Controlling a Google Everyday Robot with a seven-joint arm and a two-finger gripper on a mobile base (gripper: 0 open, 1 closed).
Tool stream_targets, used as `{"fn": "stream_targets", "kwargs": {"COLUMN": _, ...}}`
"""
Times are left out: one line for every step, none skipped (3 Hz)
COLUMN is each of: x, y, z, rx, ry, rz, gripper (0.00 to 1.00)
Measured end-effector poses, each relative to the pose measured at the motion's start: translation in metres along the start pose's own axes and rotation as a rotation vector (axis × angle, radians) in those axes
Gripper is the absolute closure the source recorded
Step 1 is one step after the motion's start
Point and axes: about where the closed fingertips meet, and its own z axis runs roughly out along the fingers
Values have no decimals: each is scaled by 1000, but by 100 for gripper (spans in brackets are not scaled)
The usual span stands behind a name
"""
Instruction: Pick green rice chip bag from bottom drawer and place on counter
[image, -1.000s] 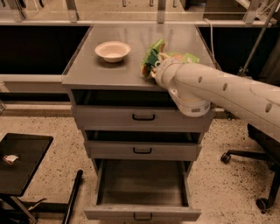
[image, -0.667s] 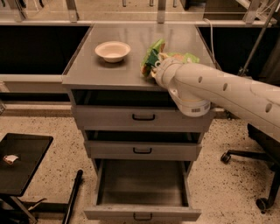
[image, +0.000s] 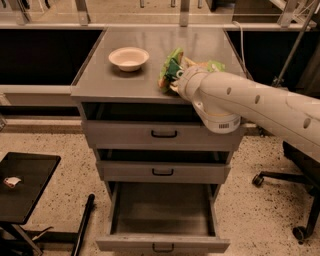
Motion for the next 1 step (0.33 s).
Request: {"fn": "stream_targets", "kwargs": {"x": 0, "y": 0, "z": 0, "rx": 0, "ry": 0, "rz": 0, "gripper": 0}}
